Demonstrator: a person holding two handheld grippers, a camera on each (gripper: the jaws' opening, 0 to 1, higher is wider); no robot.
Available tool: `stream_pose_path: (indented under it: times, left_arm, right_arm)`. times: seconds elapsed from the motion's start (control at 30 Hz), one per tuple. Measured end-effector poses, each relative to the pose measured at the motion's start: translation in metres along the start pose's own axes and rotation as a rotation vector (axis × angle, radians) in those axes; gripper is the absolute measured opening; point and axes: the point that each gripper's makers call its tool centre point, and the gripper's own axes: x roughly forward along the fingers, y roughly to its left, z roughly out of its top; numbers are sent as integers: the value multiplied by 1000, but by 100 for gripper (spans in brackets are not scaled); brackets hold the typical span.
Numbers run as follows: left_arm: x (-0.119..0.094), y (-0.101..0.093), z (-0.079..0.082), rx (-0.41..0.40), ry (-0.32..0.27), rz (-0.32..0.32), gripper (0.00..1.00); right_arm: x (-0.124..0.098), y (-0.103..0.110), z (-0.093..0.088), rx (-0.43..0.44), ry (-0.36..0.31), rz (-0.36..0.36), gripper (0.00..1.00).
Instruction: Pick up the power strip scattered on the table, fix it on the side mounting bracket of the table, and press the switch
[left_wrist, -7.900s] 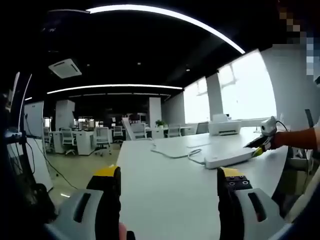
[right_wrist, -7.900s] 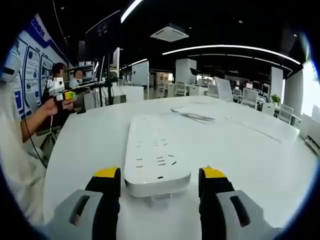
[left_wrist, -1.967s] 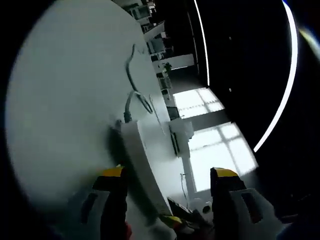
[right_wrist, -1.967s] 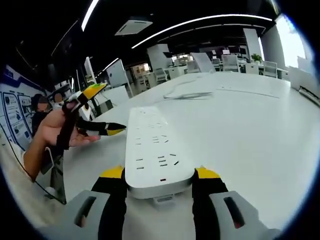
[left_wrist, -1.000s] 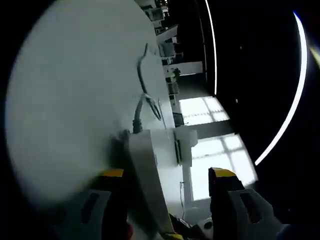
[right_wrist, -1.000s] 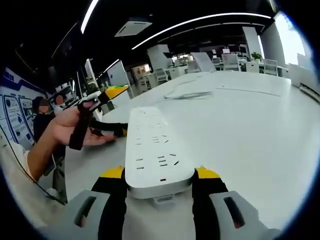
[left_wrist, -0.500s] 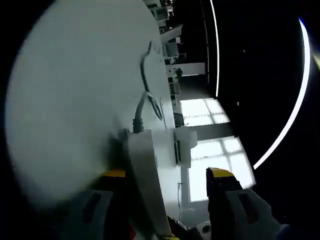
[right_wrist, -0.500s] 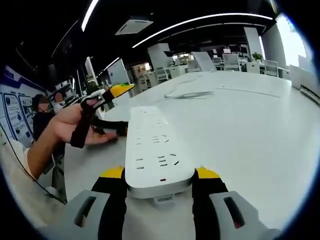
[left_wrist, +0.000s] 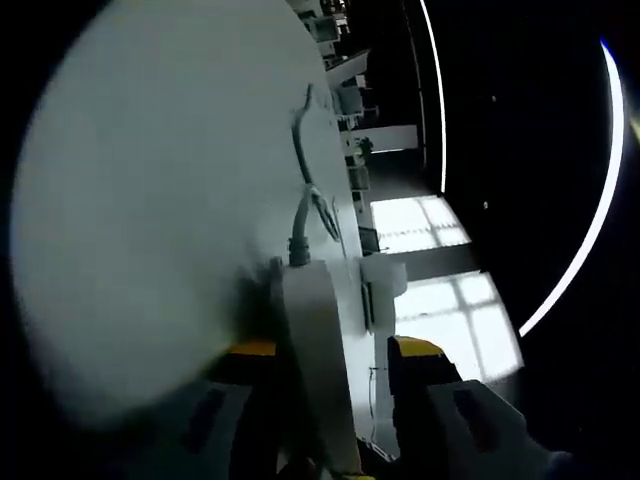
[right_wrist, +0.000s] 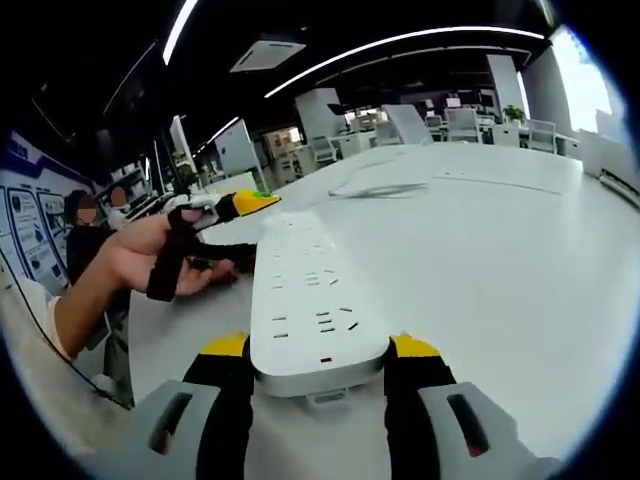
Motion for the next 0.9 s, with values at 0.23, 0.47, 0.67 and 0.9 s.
stream_pose_path:
  times: [0.23, 0.47, 0.67, 0.9]
  left_arm:
    - [1, 6, 1, 27, -9, 31, 35]
    - [1, 11, 2, 45, -7, 52, 29]
    - [1, 11, 2, 48, -13, 54, 29]
    - [0, 11, 4, 23, -17, 46, 27]
  right_arm:
    - [1, 2, 0, -10, -8, -5, 47]
    - [2, 2, 0, -23, -11, -13, 47]
    - [2, 4, -1, -41, -4, -22, 47]
    - [3, 7, -2, -48, -7, -33, 47]
